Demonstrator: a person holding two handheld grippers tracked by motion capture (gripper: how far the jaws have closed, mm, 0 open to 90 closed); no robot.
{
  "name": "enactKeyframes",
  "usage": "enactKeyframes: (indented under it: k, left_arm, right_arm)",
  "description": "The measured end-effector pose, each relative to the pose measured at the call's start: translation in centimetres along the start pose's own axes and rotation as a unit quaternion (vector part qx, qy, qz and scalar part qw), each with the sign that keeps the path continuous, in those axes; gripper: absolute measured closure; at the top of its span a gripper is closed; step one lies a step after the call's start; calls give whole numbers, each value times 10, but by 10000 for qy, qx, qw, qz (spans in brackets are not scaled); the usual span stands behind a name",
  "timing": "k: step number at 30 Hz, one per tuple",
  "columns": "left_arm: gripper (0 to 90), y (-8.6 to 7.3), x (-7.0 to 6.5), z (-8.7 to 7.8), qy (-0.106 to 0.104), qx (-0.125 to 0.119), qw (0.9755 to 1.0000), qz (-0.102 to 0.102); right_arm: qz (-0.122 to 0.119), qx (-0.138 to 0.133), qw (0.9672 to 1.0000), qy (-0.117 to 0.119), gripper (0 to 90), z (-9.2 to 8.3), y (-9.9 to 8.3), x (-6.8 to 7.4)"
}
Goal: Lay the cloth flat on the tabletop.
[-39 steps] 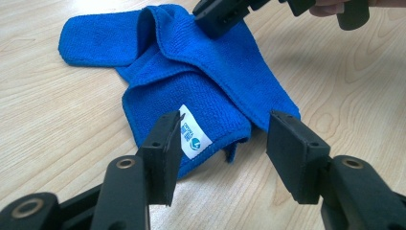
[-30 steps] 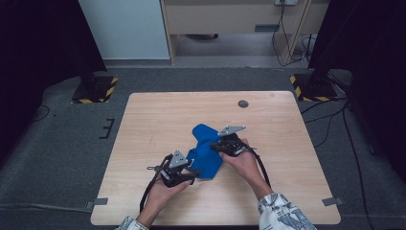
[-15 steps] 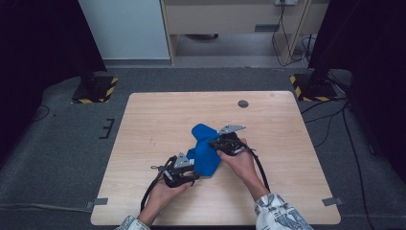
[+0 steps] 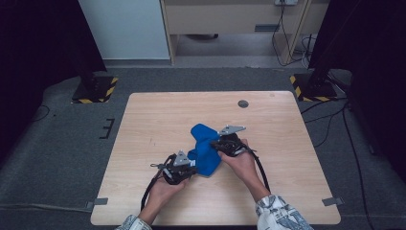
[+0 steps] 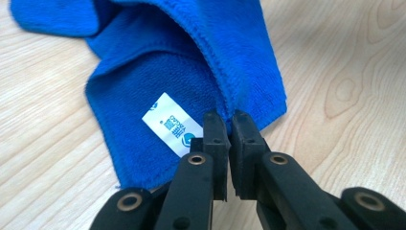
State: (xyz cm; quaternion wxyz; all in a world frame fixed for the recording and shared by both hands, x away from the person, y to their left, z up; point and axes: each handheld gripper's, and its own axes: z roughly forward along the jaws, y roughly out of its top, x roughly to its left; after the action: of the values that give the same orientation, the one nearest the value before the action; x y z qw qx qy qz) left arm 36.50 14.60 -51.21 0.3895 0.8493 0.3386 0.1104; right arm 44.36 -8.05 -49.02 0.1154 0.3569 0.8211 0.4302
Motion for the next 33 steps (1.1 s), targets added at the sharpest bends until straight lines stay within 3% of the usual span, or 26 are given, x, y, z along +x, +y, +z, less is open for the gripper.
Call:
enactKeyframes:
  k: [6, 12, 14, 17, 21, 23, 27, 33]
  left_arm:
    - [863, -2, 16, -12, 214, -157, 9993, -262]
    - [864, -3, 26, -19, 359, -279, 9980, -441]
    - [863, -4, 28, -18, 357, -223, 9981, -459]
    - [862, -4, 30, -19, 387, -250, 9978, -482]
    - [859, -5, 33, -19, 440, -233, 9974, -530]
    - [858, -5, 36, -20, 475, -209, 9972, -540]
    - [855, -4, 39, -20, 498, -222, 9970, -545]
    - [850, -4, 40, -21, 504, -249, 9968, -565]
  right_arm:
    - [-88, 222, 9997, -8, 885, -10, -12, 3]
    - [-97, 386, 9991, 114, 877, -17, -24, 19]
    - [-178, 422, 9989, 94, 824, -17, -24, 24]
    - [-226, 319, 9992, -40, 642, -19, -18, 24]
    - [-226, 161, 9995, -153, 424, -26, -6, 17]
    - [-174, 66, 9998, -88, 363, -30, -1, 13]
    - [-148, -38, 9998, -159, 346, -32, 8, 1]
    - [25, 174, 9993, -341, 372, -9, 15, -25]
